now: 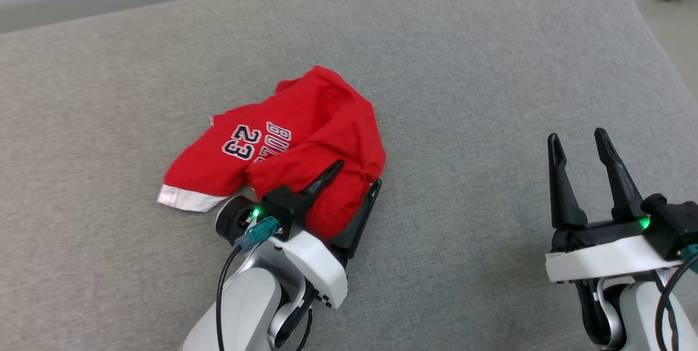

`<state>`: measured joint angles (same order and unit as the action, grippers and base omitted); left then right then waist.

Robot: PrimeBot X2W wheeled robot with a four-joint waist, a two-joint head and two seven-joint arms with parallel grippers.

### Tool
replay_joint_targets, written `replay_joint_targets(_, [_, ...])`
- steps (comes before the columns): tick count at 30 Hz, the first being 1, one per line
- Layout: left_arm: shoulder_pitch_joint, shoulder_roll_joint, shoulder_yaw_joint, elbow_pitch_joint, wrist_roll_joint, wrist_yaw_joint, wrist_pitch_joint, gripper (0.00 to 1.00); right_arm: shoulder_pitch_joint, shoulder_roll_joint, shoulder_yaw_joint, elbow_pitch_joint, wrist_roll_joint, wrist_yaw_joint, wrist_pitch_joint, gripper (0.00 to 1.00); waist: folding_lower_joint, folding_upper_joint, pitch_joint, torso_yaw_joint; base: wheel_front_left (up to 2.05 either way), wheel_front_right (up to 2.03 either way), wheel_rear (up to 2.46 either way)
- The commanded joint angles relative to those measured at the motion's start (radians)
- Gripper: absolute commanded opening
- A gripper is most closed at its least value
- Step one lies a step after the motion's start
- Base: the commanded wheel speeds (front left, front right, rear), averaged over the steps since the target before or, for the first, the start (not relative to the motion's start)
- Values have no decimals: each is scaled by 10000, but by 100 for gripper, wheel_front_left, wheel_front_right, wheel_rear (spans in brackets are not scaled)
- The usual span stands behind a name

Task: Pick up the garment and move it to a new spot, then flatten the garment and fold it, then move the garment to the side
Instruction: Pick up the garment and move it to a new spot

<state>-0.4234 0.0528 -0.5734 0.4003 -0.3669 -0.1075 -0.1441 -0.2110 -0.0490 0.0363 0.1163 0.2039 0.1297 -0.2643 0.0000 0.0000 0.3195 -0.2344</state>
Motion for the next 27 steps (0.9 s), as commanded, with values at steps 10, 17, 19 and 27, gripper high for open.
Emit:
replay_joint_targets(10, [809, 696, 714, -720, -602, 441, 86, 100, 607, -78, -293, 234, -448, 19, -12, 100, 0, 0, -1377, 1404, 0, 0, 0])
replay_joint_targets(17, [1301, 1326, 1774, -1028, -1101, 1031, -211, 100, 919, -113, -468, 341, -574, 18, -12, 100, 0, 0, -1878, 1904, 0, 0, 0])
replay_joint_targets(19, [1482, 1524, 2055, -1110, -1224, 1181, -293, 100, 1038, -132, -494, 388, -585, 18, -12, 100, 0, 0, -2037, 1989, 0, 0, 0])
replay_joint_targets(27, [2326, 2176, 3082, -1518, -1645, 1693, -624, 100, 1404, -204, -553, 472, -600, 18, -12, 100, 0, 0, -2392, 2117, 0, 0, 0])
